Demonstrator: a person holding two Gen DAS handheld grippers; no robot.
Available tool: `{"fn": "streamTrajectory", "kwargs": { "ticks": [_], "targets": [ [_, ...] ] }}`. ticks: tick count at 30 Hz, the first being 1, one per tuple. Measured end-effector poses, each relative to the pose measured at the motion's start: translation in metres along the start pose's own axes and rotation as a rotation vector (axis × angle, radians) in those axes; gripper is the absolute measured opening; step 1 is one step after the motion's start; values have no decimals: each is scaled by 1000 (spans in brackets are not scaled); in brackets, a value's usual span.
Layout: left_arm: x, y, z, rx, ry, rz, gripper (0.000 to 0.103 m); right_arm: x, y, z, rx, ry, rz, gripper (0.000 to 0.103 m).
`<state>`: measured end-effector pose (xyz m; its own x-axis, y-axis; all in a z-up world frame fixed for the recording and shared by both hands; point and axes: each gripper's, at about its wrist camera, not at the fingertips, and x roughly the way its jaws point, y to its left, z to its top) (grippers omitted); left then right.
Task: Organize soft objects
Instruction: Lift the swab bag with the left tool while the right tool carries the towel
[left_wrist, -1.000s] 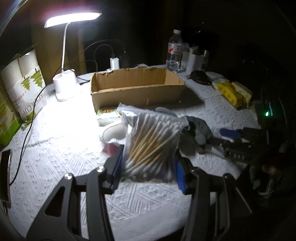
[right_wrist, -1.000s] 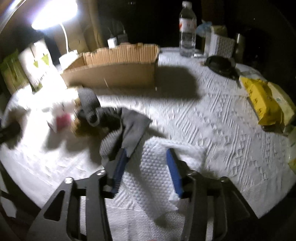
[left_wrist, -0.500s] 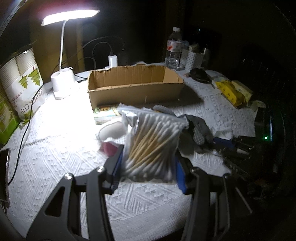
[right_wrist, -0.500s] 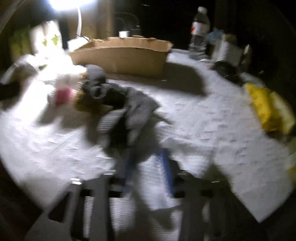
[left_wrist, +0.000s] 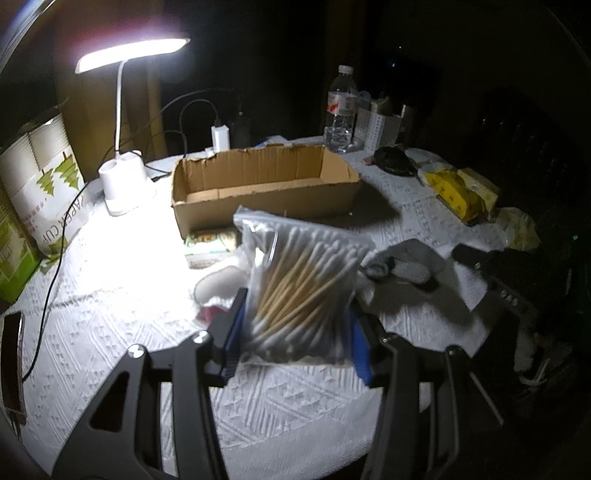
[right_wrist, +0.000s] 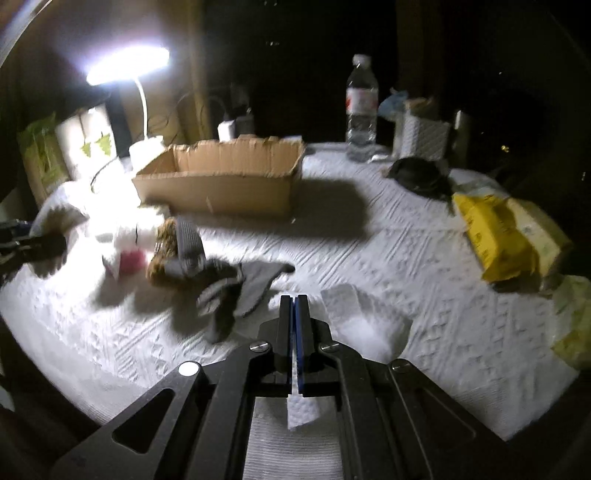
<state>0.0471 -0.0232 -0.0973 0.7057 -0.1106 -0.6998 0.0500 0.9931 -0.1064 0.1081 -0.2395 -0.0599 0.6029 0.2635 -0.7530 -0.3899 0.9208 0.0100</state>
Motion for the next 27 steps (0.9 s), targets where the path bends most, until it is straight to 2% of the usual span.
{"fn": "streamTrajectory", "kwargs": {
  "ticks": [12, 27],
  "targets": [
    [-6, 1, 18, 0, -44, -16, 50, -52, 9, 53, -46, -180, 42, 1],
    [-4, 27, 55, -20, -110, 4, 50, -39, 33, 106, -103, -252, 106, 1]
  ]
}}
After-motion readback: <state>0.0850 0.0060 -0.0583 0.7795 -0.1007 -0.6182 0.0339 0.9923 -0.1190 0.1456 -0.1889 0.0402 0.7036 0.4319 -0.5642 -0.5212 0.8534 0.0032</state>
